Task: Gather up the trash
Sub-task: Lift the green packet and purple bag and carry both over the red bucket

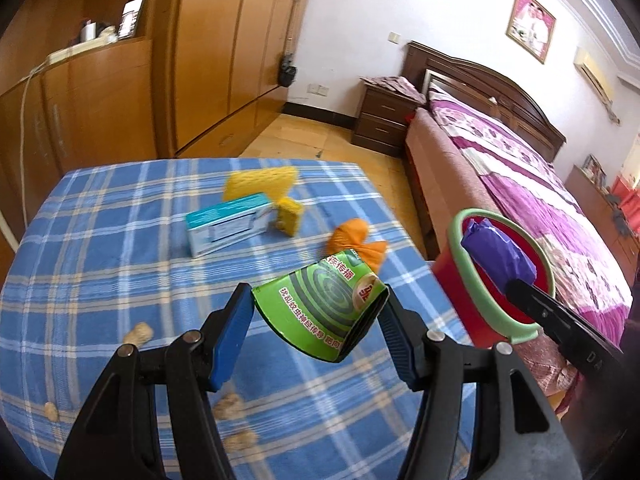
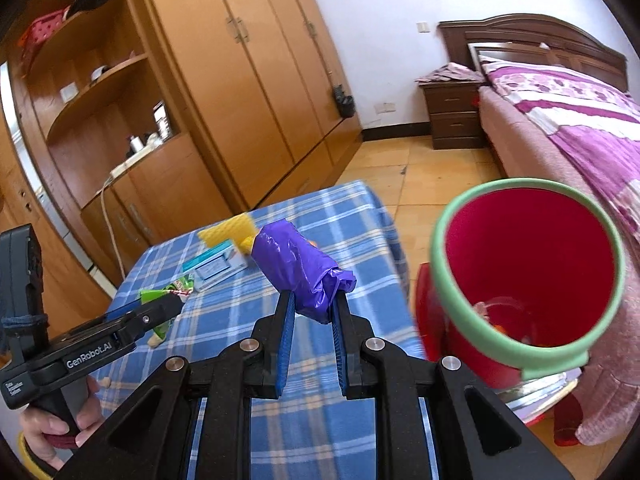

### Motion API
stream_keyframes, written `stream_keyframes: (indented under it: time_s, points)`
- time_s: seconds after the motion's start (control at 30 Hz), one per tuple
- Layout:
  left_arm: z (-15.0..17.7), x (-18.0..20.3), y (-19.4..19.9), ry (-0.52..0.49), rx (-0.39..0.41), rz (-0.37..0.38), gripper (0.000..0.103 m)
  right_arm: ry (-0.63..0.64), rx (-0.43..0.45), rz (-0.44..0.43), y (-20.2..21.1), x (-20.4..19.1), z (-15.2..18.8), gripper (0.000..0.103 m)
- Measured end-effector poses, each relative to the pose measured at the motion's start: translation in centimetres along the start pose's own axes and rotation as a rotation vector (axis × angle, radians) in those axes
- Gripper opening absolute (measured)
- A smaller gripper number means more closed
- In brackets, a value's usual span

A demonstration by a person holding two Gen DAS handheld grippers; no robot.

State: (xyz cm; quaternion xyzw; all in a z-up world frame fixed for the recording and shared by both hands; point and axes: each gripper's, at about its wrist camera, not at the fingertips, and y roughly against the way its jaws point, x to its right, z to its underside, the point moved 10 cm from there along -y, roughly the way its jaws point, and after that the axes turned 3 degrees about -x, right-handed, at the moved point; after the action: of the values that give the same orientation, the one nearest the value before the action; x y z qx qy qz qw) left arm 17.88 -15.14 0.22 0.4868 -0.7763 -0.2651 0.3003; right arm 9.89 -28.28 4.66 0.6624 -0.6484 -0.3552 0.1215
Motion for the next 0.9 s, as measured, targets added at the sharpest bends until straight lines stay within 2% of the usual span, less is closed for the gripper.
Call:
stream_keyframes:
  time_s: [0.47, 0.9]
  points:
    - [-0.5, 9.3, -2.7, -0.137, -0.027, 0.088, 0.063, -0.132, 0.047, 0.098, 2.6, 8.4, -0.4, 0.018]
    - [-0.7, 17.9, -7.2, -0.269, -0.067, 0.156, 0.063, -0.255, 0.041, 0.18, 3.3, 16.8, 0.3, 0.02]
